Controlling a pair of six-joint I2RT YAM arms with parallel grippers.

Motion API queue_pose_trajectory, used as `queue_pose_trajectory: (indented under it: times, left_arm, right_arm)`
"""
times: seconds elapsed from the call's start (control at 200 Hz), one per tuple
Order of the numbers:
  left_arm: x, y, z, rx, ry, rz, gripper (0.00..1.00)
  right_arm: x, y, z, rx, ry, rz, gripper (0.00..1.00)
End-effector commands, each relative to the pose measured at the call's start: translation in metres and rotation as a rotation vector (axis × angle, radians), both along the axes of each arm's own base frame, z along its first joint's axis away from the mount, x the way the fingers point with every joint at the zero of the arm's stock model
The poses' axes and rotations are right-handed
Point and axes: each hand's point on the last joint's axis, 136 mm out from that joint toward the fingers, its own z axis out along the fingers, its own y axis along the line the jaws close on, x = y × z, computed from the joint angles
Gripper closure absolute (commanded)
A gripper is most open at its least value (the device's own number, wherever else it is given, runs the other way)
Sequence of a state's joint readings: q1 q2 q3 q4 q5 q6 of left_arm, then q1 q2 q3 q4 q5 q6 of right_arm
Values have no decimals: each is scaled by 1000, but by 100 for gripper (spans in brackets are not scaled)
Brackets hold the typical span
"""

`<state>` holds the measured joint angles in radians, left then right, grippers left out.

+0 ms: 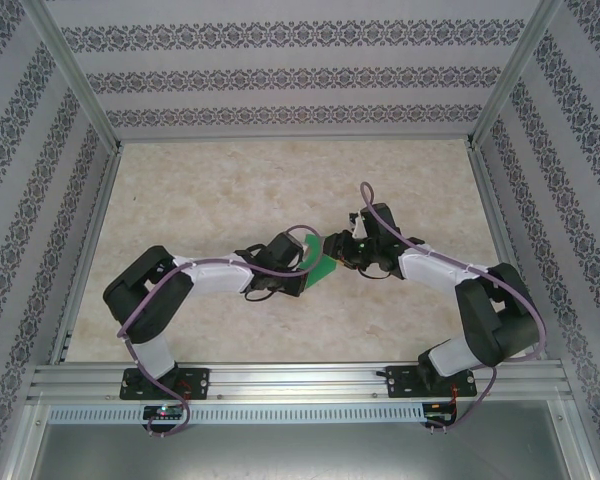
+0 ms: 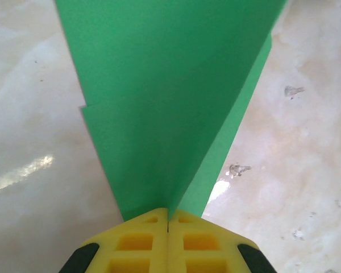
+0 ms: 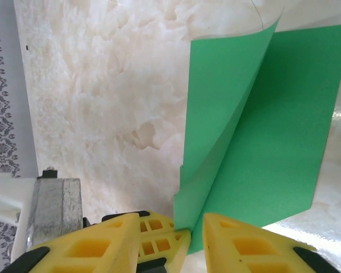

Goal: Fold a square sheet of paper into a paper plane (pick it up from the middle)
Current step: Fourth fold the wing at the center of the table.

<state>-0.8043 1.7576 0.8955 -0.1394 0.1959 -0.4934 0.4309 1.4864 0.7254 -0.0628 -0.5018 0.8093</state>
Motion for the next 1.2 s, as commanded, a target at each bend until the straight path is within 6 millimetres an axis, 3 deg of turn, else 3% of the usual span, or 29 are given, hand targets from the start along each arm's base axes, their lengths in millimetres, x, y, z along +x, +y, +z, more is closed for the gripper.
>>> queue_pose_trajectory:
  times: [0.0, 0.245, 0.604, 1.194]
  left_arm:
    - [5, -13, 20, -182, 45, -2, 99]
    - [10, -7, 21, -279, 120, 13, 99]
    - [13, 0, 11, -348, 215, 35, 98]
    - [19, 4, 3, -390, 301, 49, 98]
  right_arm:
    - [-2, 8, 8, 37, -48, 44, 71]
    - [-2, 34, 1, 73, -33, 115, 87]
    - [11, 54, -11, 108, -6, 137, 88]
    - [24, 58, -33, 83, 21, 114, 85]
